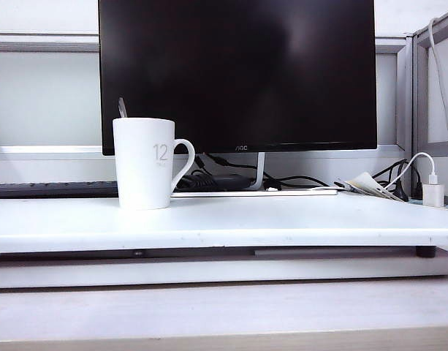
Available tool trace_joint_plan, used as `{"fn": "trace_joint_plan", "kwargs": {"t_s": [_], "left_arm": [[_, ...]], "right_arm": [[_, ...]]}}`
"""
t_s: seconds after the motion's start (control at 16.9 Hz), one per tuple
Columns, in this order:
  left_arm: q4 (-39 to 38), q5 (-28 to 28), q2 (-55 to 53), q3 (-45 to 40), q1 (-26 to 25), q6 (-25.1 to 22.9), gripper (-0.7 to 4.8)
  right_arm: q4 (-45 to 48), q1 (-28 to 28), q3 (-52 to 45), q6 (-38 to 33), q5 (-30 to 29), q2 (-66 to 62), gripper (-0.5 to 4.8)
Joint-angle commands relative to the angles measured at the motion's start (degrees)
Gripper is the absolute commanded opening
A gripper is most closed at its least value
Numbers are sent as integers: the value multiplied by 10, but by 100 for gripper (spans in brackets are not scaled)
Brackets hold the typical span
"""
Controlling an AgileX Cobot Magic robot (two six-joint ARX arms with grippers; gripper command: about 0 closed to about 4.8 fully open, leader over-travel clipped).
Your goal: Pick up a spoon and stir the liquid in the cup.
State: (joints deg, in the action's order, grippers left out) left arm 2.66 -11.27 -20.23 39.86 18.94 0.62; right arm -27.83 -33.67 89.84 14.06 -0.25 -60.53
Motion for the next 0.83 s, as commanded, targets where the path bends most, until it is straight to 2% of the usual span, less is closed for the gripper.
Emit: {"fn": "trace_joint_plan", "kwargs": {"t_s": [0.06, 0.12, 0.24, 0.3, 0.36, 0.41, 0.53, 0.59, 0.71, 0.83], "left_arm": [[-131, 2, 150, 2, -1, 27, 412], [-164, 10, 189, 2, -1, 28, 412], [-306, -31, 194, 40, 1, 48, 408], [-347, -33, 194, 45, -1, 48, 399], [-380, -37, 195, 41, -1, 47, 399], [-404, -19, 195, 31, -1, 47, 399], [-393, -20, 194, -26, -1, 48, 400], [-363, -31, 194, -65, -1, 48, 400], [-257, -24, 194, -162, -1, 64, 404], [-162, -13, 194, -254, -1, 129, 406]], "right_arm": [[-191, -1, 3, -17, 44, 157, 479], [-224, -2, 3, -27, 44, 205, 479], [-304, -1, -5, -36, 39, 306, 479], [-327, -2, -21, -40, 31, 346, 479], [-332, -1, -63, -55, 31, 396, 479], [-328, -1, -111, -55, 31, 432, 479], [-279, -1, -260, -87, 26, 492, 479], [-228, -2, -338, -99, 10, 511, 479], [-49, -2, -523, -131, -38, 530, 479], [142, -2, -685, -178, -44, 522, 479]]}}
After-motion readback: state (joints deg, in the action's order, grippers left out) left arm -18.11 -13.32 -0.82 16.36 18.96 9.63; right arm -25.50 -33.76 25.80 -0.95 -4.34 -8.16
